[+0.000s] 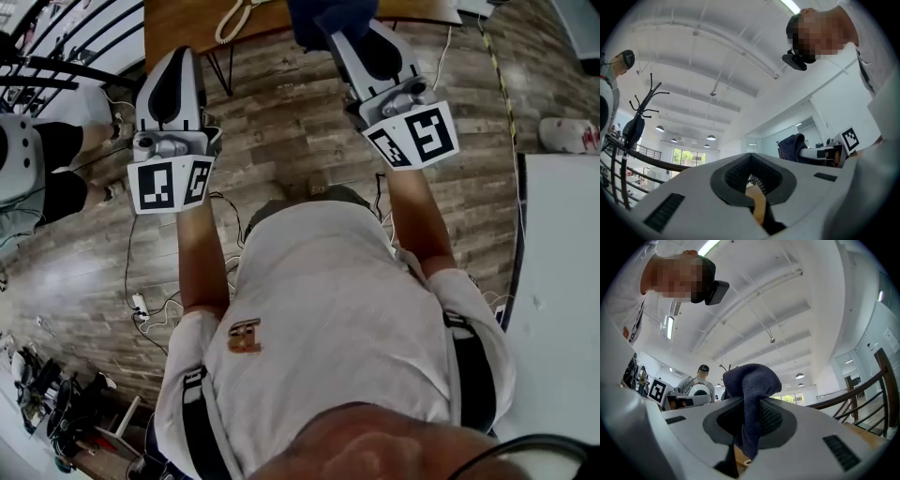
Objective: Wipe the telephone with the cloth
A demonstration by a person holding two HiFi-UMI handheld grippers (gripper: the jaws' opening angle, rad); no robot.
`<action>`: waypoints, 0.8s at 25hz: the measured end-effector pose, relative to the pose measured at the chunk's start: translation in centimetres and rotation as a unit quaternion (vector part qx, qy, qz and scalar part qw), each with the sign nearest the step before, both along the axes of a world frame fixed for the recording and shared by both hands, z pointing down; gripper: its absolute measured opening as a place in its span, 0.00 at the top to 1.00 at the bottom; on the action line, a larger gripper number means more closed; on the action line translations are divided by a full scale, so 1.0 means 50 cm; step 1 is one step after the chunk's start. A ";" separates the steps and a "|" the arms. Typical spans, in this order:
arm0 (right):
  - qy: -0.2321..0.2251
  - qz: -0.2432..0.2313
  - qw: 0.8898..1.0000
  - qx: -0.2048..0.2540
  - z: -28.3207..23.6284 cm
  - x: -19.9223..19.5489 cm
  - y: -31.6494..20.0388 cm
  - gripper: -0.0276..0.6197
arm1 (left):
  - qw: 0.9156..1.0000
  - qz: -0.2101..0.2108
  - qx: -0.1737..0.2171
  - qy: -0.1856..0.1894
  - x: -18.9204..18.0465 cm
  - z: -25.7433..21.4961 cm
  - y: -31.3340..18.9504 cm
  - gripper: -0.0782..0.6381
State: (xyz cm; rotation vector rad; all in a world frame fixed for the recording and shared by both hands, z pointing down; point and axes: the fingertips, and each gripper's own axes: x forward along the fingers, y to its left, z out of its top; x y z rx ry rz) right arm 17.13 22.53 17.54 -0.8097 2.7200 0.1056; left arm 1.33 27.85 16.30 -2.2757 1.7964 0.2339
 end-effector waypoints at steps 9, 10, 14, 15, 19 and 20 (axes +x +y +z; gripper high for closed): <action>0.007 -0.007 1.000 -0.001 0.020 0.056 -0.063 0.84 | 1.000 -0.020 -0.004 -0.005 0.043 0.018 -0.054 0.87; 0.009 -0.007 1.000 -0.001 0.022 0.056 -0.074 0.84 | 1.000 -0.022 -0.005 -0.005 0.041 0.020 -0.064 0.87; 0.019 -0.003 1.000 -0.002 0.028 0.033 -0.128 0.84 | 1.000 -0.025 -0.009 -0.002 0.014 0.028 -0.124 0.87; 0.020 -0.002 1.000 -0.002 0.030 0.027 -0.140 0.84 | 1.000 -0.025 -0.010 -0.002 0.007 0.030 -0.138 0.87; 0.025 0.004 1.000 -0.002 0.041 0.002 -0.178 0.84 | 1.000 -0.020 -0.012 0.001 -0.021 0.047 -0.186 0.87; 0.028 0.006 1.000 -0.002 0.043 -0.007 -0.188 0.84 | 1.000 -0.018 -0.014 0.002 -0.029 0.053 -0.199 0.87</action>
